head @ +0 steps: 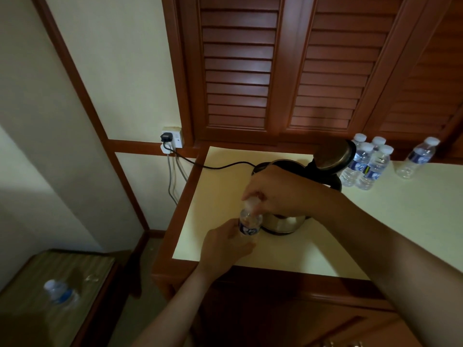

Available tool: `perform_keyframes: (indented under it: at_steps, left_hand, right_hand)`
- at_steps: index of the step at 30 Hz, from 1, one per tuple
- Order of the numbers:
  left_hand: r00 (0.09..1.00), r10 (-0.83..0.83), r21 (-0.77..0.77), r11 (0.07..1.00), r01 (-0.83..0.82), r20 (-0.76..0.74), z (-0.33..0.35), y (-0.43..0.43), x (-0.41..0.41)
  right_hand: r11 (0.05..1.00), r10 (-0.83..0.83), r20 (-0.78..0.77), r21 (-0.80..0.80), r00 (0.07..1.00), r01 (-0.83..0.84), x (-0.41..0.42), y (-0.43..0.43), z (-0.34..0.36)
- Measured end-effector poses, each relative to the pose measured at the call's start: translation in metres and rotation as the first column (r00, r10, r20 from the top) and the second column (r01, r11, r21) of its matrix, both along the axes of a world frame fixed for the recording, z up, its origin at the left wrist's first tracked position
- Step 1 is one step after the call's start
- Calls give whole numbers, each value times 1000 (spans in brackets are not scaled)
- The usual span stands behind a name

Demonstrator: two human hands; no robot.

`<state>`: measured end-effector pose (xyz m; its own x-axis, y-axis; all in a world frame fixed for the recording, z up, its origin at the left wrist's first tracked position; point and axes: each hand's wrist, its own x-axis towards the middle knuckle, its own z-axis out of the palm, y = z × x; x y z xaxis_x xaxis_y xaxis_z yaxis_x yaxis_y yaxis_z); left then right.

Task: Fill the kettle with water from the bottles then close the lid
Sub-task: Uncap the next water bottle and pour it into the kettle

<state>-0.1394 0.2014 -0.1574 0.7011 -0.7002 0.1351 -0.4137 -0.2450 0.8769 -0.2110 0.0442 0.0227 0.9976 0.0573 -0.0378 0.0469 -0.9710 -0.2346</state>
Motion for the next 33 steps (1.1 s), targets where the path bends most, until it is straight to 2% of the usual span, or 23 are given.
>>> perform_keyframes:
  at_steps: [7, 10, 12, 16, 20, 26, 30, 33]
  left_hand:
    - [999, 24, -25, 999, -25, -31, 4, -1, -5]
    - [999, 30, -29, 999, -32, -43, 4, -1, -7]
    - [997, 43, -30, 999, -46, -69, 3, -1, -6]
    - [996, 68, -8, 998, -69, -54, 1, -1, -2]
    - [997, 71, 10, 997, -71, -6, -1, -1, -3]
    - [993, 115, 68, 991, -115, 16, 2, -3, -6]
    - [989, 146, 50, 988, -147, 35, -2, 2, -5]
    - [973, 156, -25, 988, -154, 172, 1, 5, -10]
  right_hand:
    - [944, -182, -11, -281, 983, 171, 7, 22, -12]
    - [876, -217, 65, -427, 974, 224, 9, 26, -19]
    - [854, -217, 128, -456, 968, 251, 7, 25, -22]
    - [906, -146, 121, -383, 982, 182, -4, 15, -19]
    - [960, -121, 96, -241, 988, 141, -13, 12, -19]
    - [888, -305, 246, -276, 920, 368, -6, 25, -34]
    - [924, -318, 336, -98, 886, 369, -13, 31, -49]
    - [931, -356, 308, 37, 882, 363, -37, 24, -62]
